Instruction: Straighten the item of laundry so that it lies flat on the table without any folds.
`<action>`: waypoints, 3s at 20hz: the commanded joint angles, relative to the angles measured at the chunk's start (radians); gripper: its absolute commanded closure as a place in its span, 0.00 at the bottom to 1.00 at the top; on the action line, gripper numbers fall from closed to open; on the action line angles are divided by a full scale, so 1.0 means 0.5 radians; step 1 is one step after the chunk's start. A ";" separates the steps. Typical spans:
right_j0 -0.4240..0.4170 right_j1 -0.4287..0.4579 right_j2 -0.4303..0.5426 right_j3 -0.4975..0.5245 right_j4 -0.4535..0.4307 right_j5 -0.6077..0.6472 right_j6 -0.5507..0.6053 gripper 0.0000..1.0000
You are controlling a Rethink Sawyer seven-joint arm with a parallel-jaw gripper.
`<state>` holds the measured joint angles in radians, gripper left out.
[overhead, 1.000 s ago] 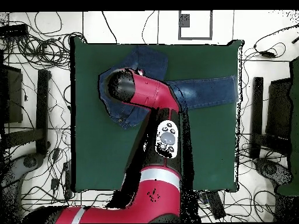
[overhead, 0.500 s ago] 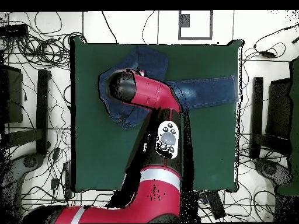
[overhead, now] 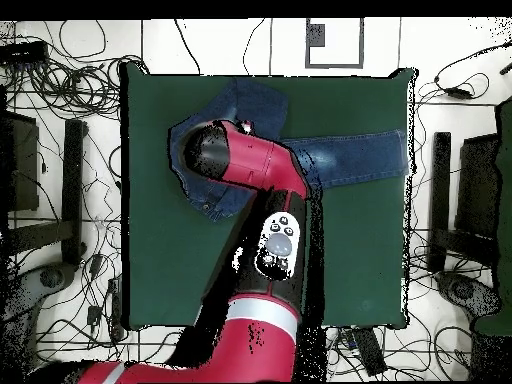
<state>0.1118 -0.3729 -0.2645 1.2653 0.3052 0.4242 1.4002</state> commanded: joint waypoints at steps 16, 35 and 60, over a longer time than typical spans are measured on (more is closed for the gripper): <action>0.210 0.126 0.058 0.336 -0.026 -0.326 0.552 0.00; 0.106 0.011 0.025 0.473 -0.016 -0.387 0.445 0.00; 0.021 0.236 0.056 0.076 0.047 -0.308 0.445 0.00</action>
<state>0.1034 -0.2973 -0.3135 1.3019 0.3065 0.2192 1.4002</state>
